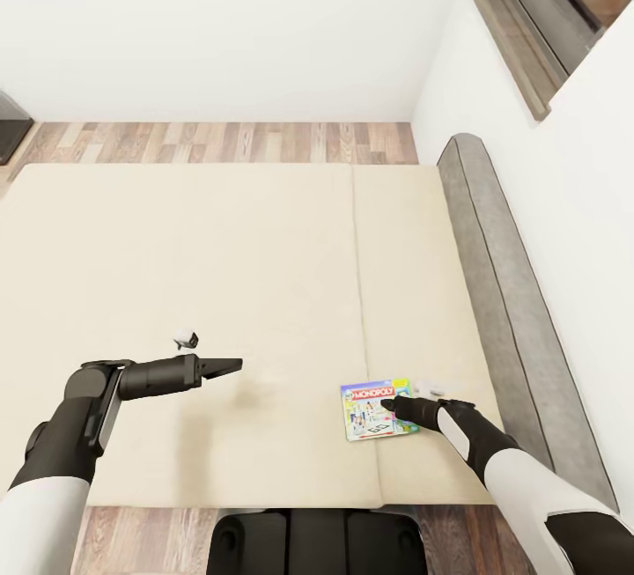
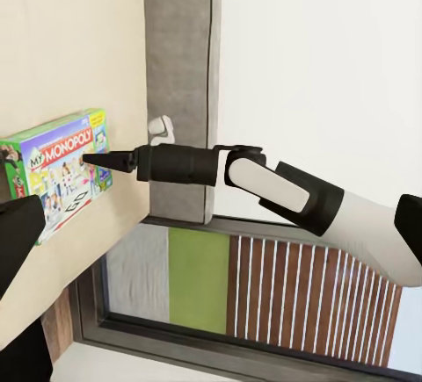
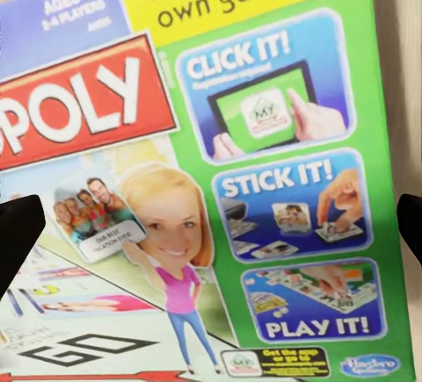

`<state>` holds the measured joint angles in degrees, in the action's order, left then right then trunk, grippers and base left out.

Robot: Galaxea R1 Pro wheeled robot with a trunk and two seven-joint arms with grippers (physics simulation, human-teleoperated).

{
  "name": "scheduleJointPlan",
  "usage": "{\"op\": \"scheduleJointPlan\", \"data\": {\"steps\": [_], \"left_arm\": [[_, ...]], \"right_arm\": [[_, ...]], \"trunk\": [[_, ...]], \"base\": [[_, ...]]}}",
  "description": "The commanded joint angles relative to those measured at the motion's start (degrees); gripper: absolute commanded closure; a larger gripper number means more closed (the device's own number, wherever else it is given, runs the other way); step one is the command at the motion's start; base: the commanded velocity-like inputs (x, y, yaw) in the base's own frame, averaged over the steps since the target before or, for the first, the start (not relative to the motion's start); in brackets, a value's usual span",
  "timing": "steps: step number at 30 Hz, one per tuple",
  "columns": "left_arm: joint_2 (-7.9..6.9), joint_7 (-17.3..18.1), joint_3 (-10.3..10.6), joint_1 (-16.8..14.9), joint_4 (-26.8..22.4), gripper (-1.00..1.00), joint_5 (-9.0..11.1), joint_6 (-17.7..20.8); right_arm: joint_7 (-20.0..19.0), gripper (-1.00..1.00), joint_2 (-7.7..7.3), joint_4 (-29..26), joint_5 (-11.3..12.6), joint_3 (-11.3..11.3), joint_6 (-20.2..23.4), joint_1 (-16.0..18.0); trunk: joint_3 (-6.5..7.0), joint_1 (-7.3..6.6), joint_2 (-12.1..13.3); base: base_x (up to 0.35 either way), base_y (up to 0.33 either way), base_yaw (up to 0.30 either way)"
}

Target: Put all the toys in the child's room - the three board games (two on the bed and one on the table), the two jigsaw puzzles on the table, and the tennis ball on the table - inside the toy box on the table in the child's room.

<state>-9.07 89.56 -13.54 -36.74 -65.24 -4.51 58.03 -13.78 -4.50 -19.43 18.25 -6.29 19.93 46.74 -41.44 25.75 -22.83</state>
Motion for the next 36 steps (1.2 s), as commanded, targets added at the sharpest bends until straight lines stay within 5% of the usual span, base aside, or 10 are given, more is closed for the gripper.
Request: {"op": "scheduleJointPlan", "data": {"steps": [1,36], "left_arm": [[0.02,0.4,-0.1,0.0,-0.1,-1.00,-0.5,0.6],[0.02,0.4,0.0,0.0,-0.1,-1.00,-0.5,0.6]], "right_arm": [[0.1,-1.00,-0.07,-0.1,0.6,-0.5,0.2,0.0],[0.1,-1.00,0.61,-0.1,0.5,-0.5,0.2,0.0]], "trunk": [[-0.06,0.03,-0.1],[-0.06,0.03,-0.1]], "base": [[0.000,0.010,0.000],[0.000,0.070,0.000]]}}
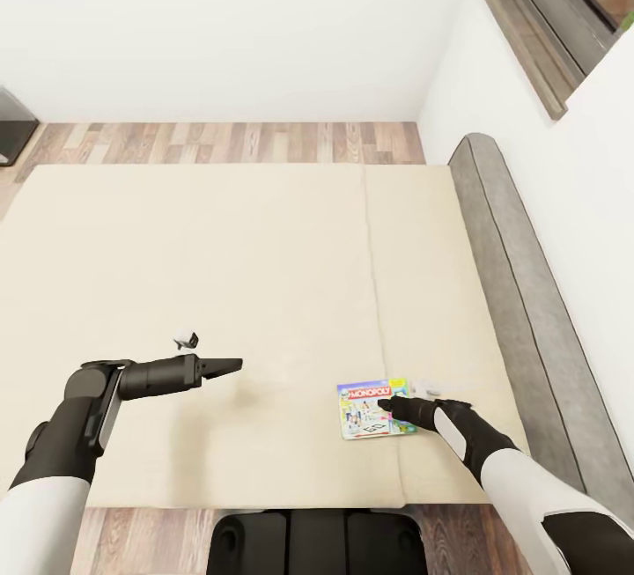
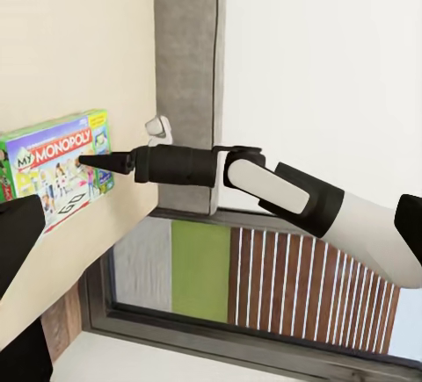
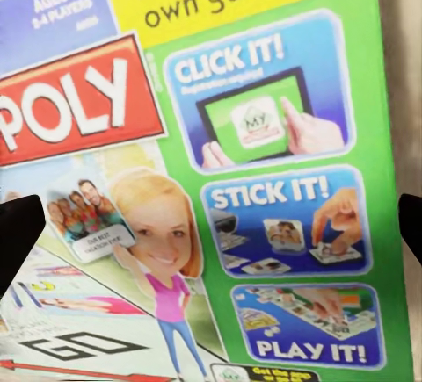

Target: Put all the toys in the child's room - the three board games (two on the bed and one on the table), the two jigsaw puzzles on the table, and the tennis ball on the table - inside the toy box on the table in the child's room.

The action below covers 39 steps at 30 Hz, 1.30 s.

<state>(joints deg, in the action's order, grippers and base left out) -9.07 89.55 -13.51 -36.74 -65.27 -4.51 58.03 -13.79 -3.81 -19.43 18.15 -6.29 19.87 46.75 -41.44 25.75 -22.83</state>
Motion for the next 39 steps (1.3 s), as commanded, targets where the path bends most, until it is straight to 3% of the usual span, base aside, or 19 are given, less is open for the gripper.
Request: {"op": "scheduleJointPlan", "data": {"steps": [1,39], "left_arm": [[0.02,0.4,0.0,0.0,0.0,-1.00,-0.5,0.6],[0.02,0.4,-0.1,-0.1,0.0,-1.00,-0.5,0.6]], "right_arm": [[0.1,-1.00,-0.07,-0.1,0.6,-0.5,0.3,0.0],[0.1,-1.00,0.03,-0.2,0.6,-0.5,0.2,0.0]], "trunk": [[-0.06,0.03,-0.1],[-0.06,0.03,-0.1]], "base": [[0.000,0.103,0.000],[0.000,0.098,0.000]]}}
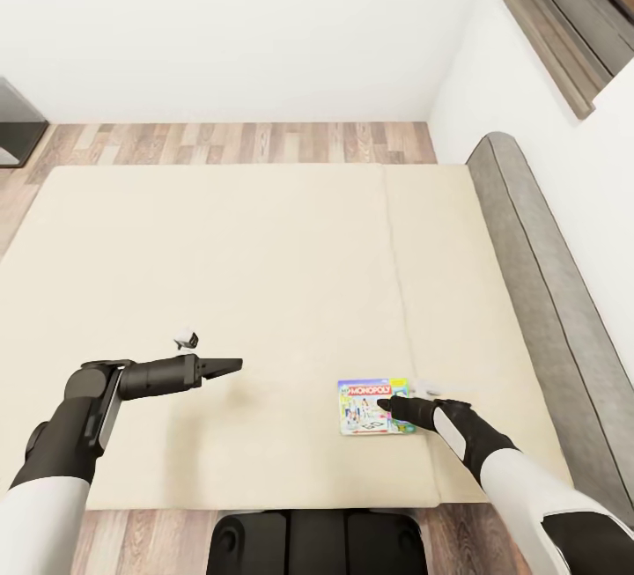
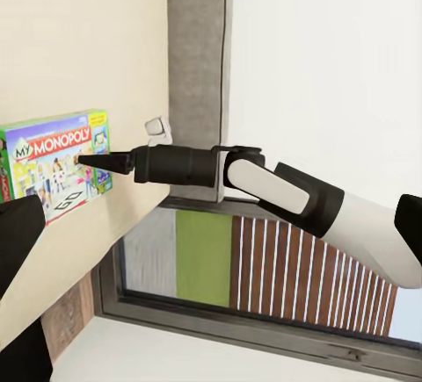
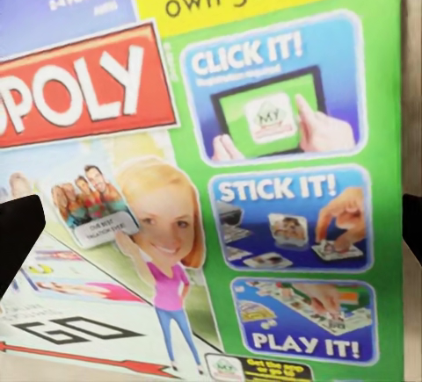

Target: Put all the toys in the child's room - the three board games (two on the bed and one on the table), the two jigsaw puzzles on the table, and the tennis ball on the table - inside the toy box on the table in the child's room.

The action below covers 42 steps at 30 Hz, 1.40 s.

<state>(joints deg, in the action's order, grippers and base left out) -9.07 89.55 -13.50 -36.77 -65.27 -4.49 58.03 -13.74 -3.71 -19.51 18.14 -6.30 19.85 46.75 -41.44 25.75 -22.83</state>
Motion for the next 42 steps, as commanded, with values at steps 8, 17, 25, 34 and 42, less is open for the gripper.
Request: {"op": "scheduleJointPlan", "data": {"steps": [8,17,25,34,42], "left_arm": [[0.41,0.4,0.0,0.2,0.2,-1.00,-0.4,0.4],[1.27,0.2,0.1,0.2,0.3,-1.00,-0.4,0.4],[1.41,0.2,0.1,0.2,0.3,-1.00,-0.5,0.4],[1.42,0.2,0.1,0.2,0.3,-1.00,-0.5,0.4],[1.42,0.2,0.1,0.2,0.3,-1.00,-0.5,0.4]], "right_arm": [[0.6,-1.00,0.04,0.1,0.6,-0.4,0.7,0.0],[0.7,-1.00,-0.31,0.3,0.7,-0.4,0.7,0.0],[0.7,-1.00,-0.50,0.3,0.7,-0.3,0.8,0.0],[0.7,-1.00,-0.51,0.3,0.7,-0.3,0.9,0.0],[0.7,-1.00,-0.47,0.1,0.6,-0.4,0.9,0.0]], "trunk": [[-0.06,0.03,-0.1],[-0.06,0.03,-0.1],[-0.06,0.03,-0.1],[-0.05,0.03,-0.1],[0.46,0.03,-0.1]], "base": [[0.000,0.030,0.000],[0.000,0.000,0.000],[0.000,0.000,0.000],[0.000,0.000,0.000],[0.000,0.000,0.000]]}}
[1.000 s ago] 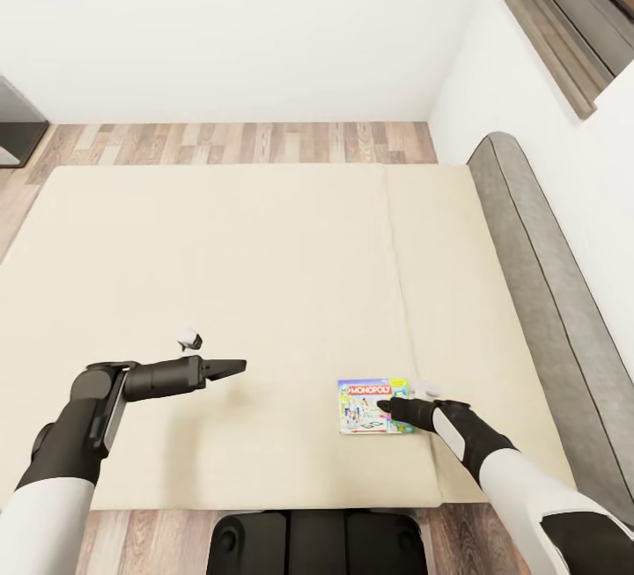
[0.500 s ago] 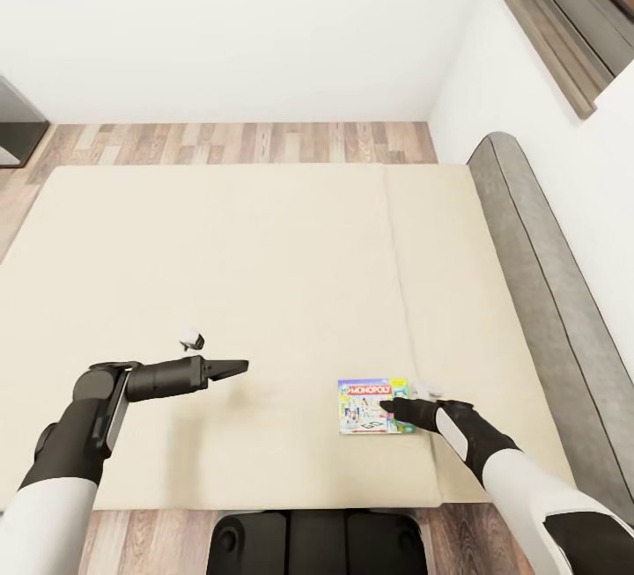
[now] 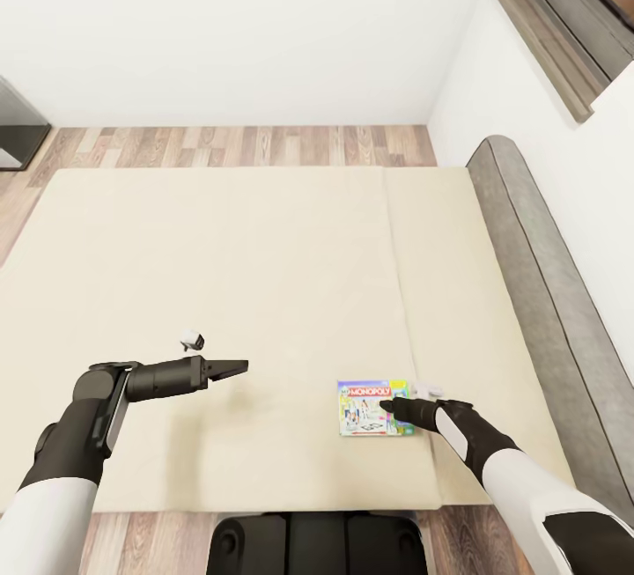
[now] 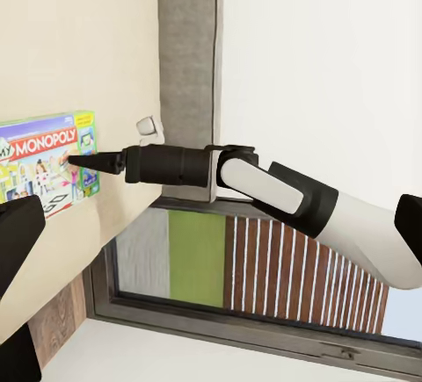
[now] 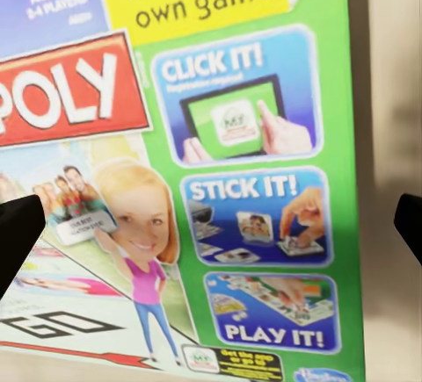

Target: Put all the toys in the child's room - the three board games (two on the bed and one on the table), the two jigsaw puzzles on the table, and the tennis ball on the table - inside the toy box on the table in the child's room.

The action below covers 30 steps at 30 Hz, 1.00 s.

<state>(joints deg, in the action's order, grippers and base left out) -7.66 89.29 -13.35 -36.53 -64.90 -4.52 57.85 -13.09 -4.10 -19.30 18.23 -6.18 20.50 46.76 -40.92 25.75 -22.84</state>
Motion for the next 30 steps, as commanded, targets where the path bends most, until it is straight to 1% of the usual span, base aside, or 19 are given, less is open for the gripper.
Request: {"op": "scheduleJointPlan", "data": {"steps": [1,8,30], "left_arm": [[0.02,0.4,-0.1,0.0,0.0,-1.00,-0.5,0.6],[0.02,0.4,-0.1,0.0,0.0,-1.00,-0.5,0.6],[0.00,0.4,-0.1,0.0,0.0,-1.00,-0.4,0.6]], "right_arm": [[0.1,-1.00,-0.08,-0.1,0.5,-0.5,0.2,0.0],[-0.1,-1.00,0.01,-0.2,0.5,-0.5,0.1,0.0],[-1.3,-1.00,-0.16,-0.3,0.5,-0.4,-0.2,0.0]], "trunk": [[0.01,0.04,-0.1],[0.23,0.04,-0.1],[0.26,0.04,-0.1]], "base": [[0.000,0.000,0.000],[0.000,0.000,0.000],[0.000,0.000,0.000]]}}
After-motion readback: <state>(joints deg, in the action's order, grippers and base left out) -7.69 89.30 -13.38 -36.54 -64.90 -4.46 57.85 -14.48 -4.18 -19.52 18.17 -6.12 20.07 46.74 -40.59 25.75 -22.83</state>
